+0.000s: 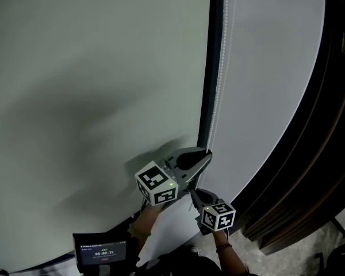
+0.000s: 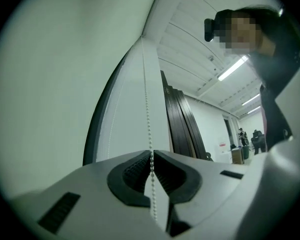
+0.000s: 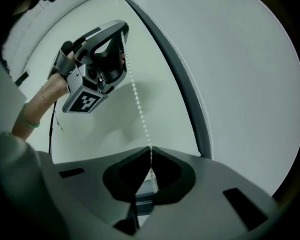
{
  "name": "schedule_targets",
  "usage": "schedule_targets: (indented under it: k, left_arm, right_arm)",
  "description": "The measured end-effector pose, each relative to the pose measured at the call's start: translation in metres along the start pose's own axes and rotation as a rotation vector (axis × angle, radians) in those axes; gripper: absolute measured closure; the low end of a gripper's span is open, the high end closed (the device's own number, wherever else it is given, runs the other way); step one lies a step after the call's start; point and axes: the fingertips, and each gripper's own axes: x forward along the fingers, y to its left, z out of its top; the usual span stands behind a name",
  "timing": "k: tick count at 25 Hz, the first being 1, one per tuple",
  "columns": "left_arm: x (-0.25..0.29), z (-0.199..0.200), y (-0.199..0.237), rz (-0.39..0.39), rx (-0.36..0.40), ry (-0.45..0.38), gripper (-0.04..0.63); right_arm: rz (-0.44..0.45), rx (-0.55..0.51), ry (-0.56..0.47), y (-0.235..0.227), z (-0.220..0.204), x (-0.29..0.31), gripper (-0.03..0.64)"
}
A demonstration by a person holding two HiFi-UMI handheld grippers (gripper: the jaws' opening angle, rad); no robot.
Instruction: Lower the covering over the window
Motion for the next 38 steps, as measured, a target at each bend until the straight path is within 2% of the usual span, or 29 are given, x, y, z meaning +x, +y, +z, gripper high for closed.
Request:
schedule_targets:
  k: [3,8,10,12,14,16,18,21,23,26,30,34,35,37,38]
  left_arm:
    - [-0.003,0.001,-0.001,-0.002,-0.028,-0.029,0.578]
    - [-0.008,-0.003,0.007,0.053,-0.097,-0.082,0.589]
    - [-0.009,-0.033,0.009,0.079,-0.095,-0.001,0.589]
    - [-0.014,-0.084,0.013,0.113,-0.117,0.121,0.589]
    - [-0.024,-0.144,0.016,0.156,-0.182,0.239,0.589]
    - [-0.043,-0.202,0.015,0.196,-0.245,0.368,0.589]
    - [-0.068,-0.256,0.008,0.224,-0.295,0.501,0.589]
    - [-0.111,-0.318,-0.008,0.25,-0.366,0.685,0.589]
    - [-0.135,-0.346,-0.021,0.255,-0.413,0.758,0.589]
    - [-0.147,-0.359,-0.031,0.274,-0.5,0.722,0.589]
    - [-0.14,-0.364,-0.037,0.225,-0.476,0.751,0.589]
    - [-0.137,-0.371,-0.044,0.219,-0.515,0.733,0.589]
    - [-0.135,-0.37,-0.044,0.22,-0.516,0.731,0.589]
    - [-0.131,-0.366,-0.043,0.222,-0.511,0.724,0.589]
    - [-0.129,-0.364,-0.042,0.226,-0.512,0.72,0.589]
  right_arm:
    - [0.01,0.004,-0.001,0.001,-0.002,-0.004,0.601]
    - [0.001,-0.009,0.024,-0.001,-0.006,-0.008,0.601]
    - [-0.024,-0.069,0.129,-0.007,-0.032,-0.005,0.601]
    - [-0.045,-0.126,0.27,-0.013,-0.078,-0.006,0.601]
    - [-0.041,-0.09,0.37,-0.015,-0.124,-0.014,0.601]
    - [-0.029,-0.024,0.401,-0.012,-0.153,-0.023,0.6]
    - [-0.022,-0.011,0.392,-0.009,-0.158,-0.028,0.6]
    - [-0.019,0.004,0.29,-0.006,-0.121,-0.028,0.597]
    - [0.0,0.016,0.173,0.002,-0.073,-0.03,0.577]
    - [0.059,-0.048,0.003,0.022,0.012,-0.034,0.531]
    - [0.127,-0.197,-0.148,0.05,0.11,-0.032,0.514]
    - [0.169,-0.29,-0.261,0.07,0.181,-0.035,0.514]
    - [0.165,-0.303,-0.295,0.072,0.197,-0.04,0.52]
    - [0.14,-0.324,-0.337,0.074,0.218,-0.049,0.598]
    - [0.133,-0.321,-0.349,0.073,0.222,-0.051,0.601]
